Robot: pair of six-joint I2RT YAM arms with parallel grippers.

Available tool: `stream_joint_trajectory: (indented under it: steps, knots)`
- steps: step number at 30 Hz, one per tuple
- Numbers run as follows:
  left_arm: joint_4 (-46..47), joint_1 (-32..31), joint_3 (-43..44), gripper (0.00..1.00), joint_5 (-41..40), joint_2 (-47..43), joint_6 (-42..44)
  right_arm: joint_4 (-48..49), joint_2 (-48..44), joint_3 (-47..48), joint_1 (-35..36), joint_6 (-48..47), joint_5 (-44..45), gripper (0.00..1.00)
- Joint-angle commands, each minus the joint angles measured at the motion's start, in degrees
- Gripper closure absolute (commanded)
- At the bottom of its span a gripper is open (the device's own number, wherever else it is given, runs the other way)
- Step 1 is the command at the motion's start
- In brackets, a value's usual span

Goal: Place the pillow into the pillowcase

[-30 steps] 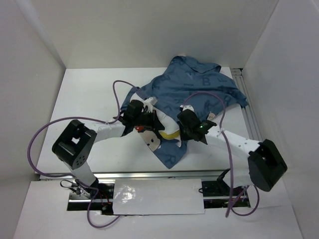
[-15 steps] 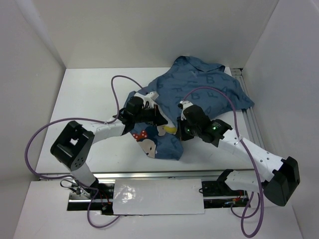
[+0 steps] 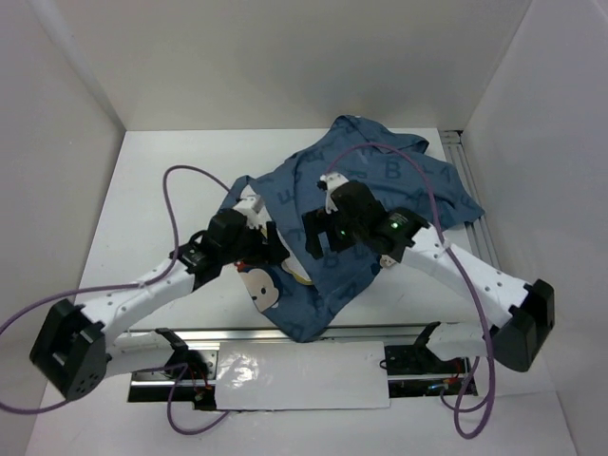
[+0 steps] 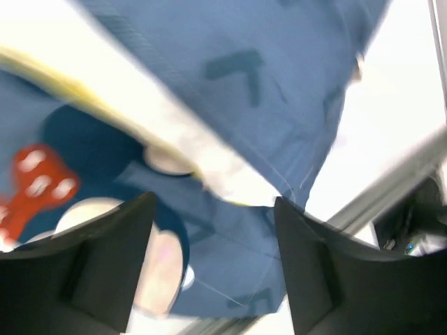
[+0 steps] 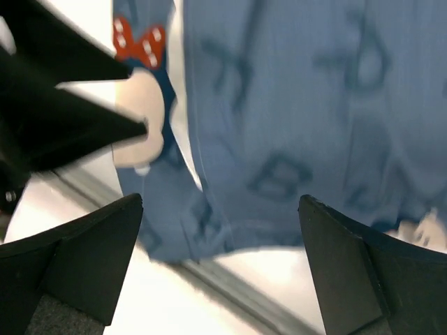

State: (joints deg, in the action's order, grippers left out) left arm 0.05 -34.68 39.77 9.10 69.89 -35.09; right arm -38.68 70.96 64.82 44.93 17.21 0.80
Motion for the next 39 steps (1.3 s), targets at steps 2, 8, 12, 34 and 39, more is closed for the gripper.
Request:
stream_joint_trajectory:
  steps: [2,8,12,34,39]
  knots:
    - [-20.68,-0.13,2.86,0.12,-16.38,-7.39,-7.16,4.83,9.53,9.17,2.35,-6.13,5.44,0.00]
    - [-33.01,3.64,3.47,0.00,-23.69,-11.62,-17.99,5.73,28.24,24.52,3.49,-12.47,7.90,0.00]
    - [-33.01,9.62,3.47,0.00,-22.03,-10.21,-17.12,3.70,39.50,34.39,4.03,-15.45,10.79,0.00]
    - [-17.20,12.01,4.34,0.20,-10.60,-5.04,-8.06,3.69,41.21,39.53,2.37,-12.82,21.54,1.00]
    - [-12.45,6.56,12.32,0.19,-11.11,2.61,-8.76,4.22,31.10,37.93,-1.94,-10.88,6.80,1.00]
